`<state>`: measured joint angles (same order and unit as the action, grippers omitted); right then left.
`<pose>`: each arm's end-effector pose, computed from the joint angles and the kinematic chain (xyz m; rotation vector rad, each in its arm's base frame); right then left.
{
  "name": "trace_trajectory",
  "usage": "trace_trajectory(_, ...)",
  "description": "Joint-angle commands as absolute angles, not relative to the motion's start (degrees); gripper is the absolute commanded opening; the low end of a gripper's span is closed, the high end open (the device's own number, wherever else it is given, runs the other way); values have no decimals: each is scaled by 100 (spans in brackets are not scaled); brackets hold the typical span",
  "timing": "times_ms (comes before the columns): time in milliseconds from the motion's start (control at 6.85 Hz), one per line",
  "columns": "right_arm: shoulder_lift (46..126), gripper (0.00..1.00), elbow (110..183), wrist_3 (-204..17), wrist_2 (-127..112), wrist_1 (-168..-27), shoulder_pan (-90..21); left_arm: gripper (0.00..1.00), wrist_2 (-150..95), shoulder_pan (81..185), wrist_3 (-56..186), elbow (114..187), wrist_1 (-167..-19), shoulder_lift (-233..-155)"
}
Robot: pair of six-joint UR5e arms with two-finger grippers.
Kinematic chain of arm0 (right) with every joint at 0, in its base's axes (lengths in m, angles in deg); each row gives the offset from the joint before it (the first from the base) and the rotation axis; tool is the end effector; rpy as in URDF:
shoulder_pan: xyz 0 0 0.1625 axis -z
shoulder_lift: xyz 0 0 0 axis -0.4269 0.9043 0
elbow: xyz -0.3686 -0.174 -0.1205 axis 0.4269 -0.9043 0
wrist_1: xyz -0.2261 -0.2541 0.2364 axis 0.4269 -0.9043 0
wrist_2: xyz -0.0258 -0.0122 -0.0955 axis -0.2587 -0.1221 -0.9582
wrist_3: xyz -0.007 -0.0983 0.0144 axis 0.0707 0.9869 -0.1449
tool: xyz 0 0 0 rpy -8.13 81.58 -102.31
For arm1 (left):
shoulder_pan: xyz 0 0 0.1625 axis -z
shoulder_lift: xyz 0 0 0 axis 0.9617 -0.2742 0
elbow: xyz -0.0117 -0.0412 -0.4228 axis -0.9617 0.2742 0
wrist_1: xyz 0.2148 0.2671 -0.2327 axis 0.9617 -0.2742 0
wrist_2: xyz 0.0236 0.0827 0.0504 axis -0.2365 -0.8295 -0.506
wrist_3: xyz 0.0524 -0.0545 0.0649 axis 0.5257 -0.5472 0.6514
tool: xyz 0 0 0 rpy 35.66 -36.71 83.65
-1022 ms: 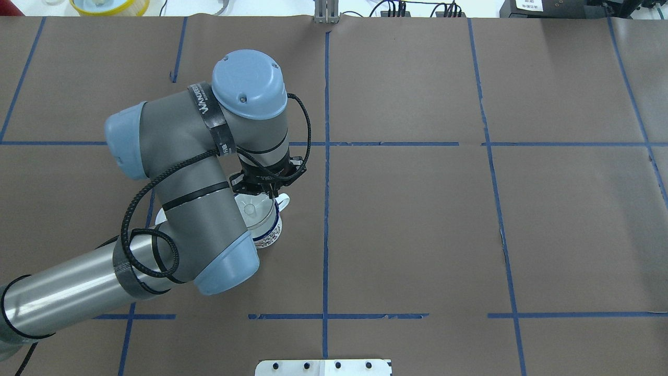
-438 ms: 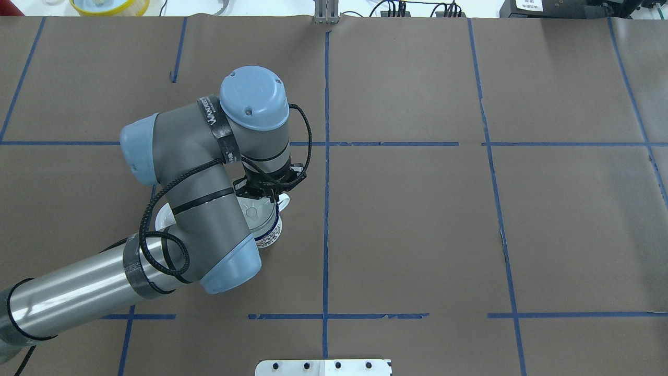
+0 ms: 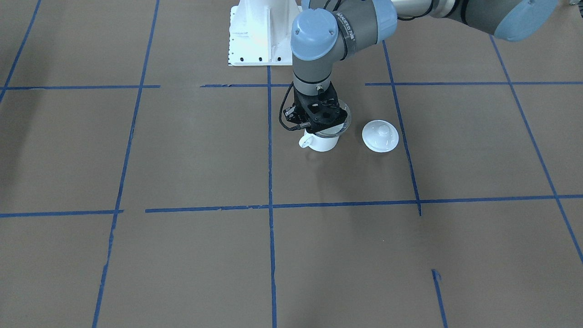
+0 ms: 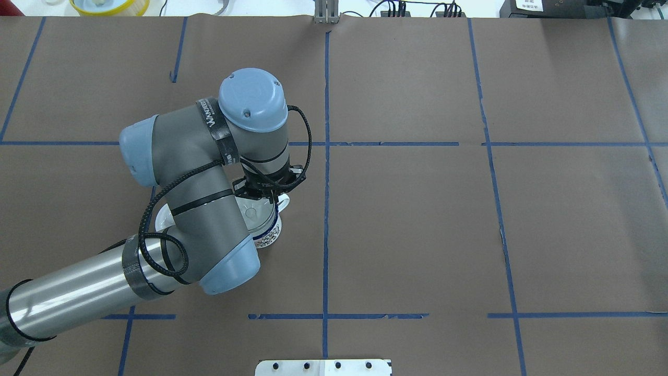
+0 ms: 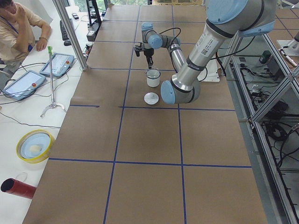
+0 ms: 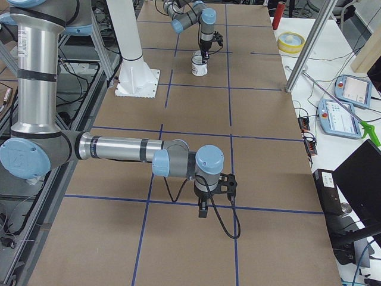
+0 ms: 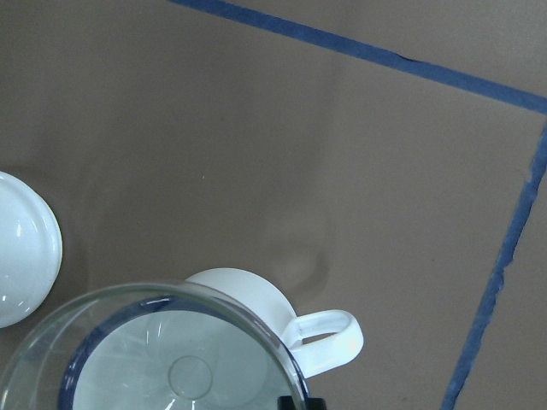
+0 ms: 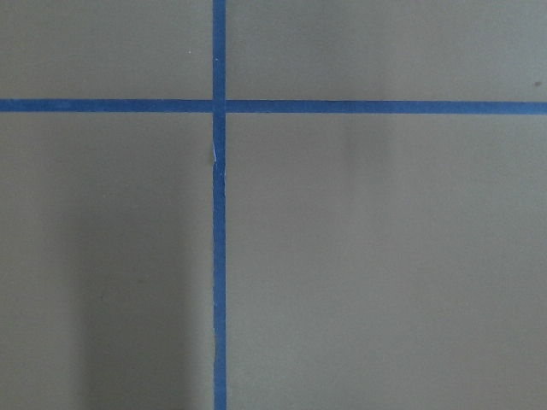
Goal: Place funnel on cup
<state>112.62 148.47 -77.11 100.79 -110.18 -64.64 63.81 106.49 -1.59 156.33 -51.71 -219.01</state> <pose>0.0670 -0.4451 0.6701 -0.0188 -0.7193 0.0102 0.5209 -0.4428 0.1702 -0.1401 0.7278 -0.2694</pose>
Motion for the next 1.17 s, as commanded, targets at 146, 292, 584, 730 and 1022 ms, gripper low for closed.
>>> trace_trajectory(146,11262,100,14847,-7711,10080,-11019,-6464,64,6390,10643,-172,15651,-5359,-21808)
trace_trajectory(292,11262,100,14847,-7711,10080,-11019,-6464,100,6373,10634,-215,15738,-5517,-21625)
trace_trajectory(584,11262,100,14847,-7711,10080,-11019,-6464,100,6337,10791,107,16595,-5483,-21196)
trace_trajectory(730,11262,100,14847,-7711,10080,-11019,-6464,100,6364,11254,901,17314,-5483,-20766)
trace_trajectory(1022,11262,100,14847,-7711,10080,-11019,-6464,100,6434,12177,2395,18109,-5527,-19835)
